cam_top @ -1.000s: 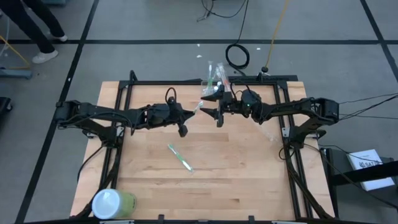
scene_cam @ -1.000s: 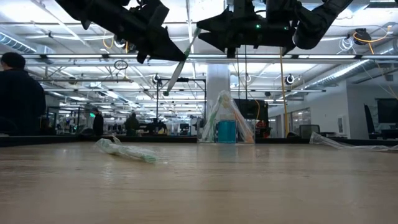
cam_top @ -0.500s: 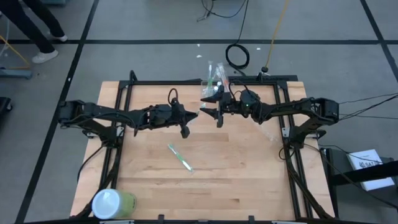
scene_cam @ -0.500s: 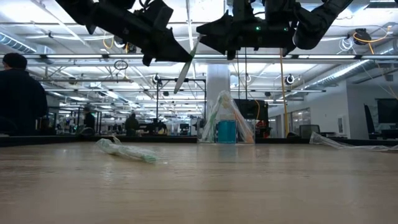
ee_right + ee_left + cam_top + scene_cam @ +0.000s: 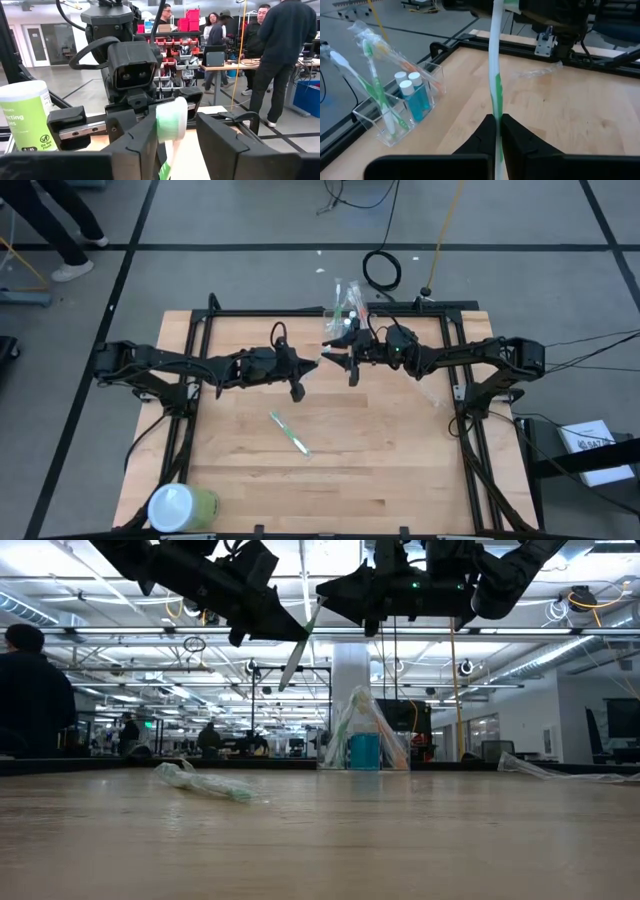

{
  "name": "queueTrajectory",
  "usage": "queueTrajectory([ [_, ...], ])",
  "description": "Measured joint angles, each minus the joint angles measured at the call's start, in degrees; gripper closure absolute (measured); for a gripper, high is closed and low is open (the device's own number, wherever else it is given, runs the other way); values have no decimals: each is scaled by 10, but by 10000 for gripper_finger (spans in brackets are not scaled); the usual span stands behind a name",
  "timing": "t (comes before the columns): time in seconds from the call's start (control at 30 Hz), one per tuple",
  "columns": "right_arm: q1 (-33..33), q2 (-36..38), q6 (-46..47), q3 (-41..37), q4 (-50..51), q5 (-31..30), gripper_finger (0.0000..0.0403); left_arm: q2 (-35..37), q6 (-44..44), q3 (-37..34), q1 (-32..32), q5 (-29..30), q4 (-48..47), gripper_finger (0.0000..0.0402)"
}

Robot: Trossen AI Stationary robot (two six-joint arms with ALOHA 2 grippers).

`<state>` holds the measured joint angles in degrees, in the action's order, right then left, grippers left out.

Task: Pick & Place toothbrushing station
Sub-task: Put the green toothbrush into the transparent organizer

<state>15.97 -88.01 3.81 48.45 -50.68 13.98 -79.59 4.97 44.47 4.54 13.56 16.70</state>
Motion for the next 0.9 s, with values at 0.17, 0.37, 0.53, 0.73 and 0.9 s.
queueTrajectory([
  [0.17, 0, 0, 0, 0, 0, 2, 306, 0, 0, 0, 0, 0, -3, 394],
  [0.37, 0, 0, 0, 0, -2, 22, 344, 0, 0, 0, 0, 0, -3, 376],
  [0.53, 0, 0, 0, 0, -2, 27, 368, 0, 0, 0, 0, -1, -3, 389],
  [0.73, 0, 0, 0, -1, -1, 26, 371, 0, -3, 0, 0, 0, -2, 364],
  [0.9, 1, 0, 0, -1, 4, 26, 374, 0, -17, 0, -3, 20, 5, 261],
])
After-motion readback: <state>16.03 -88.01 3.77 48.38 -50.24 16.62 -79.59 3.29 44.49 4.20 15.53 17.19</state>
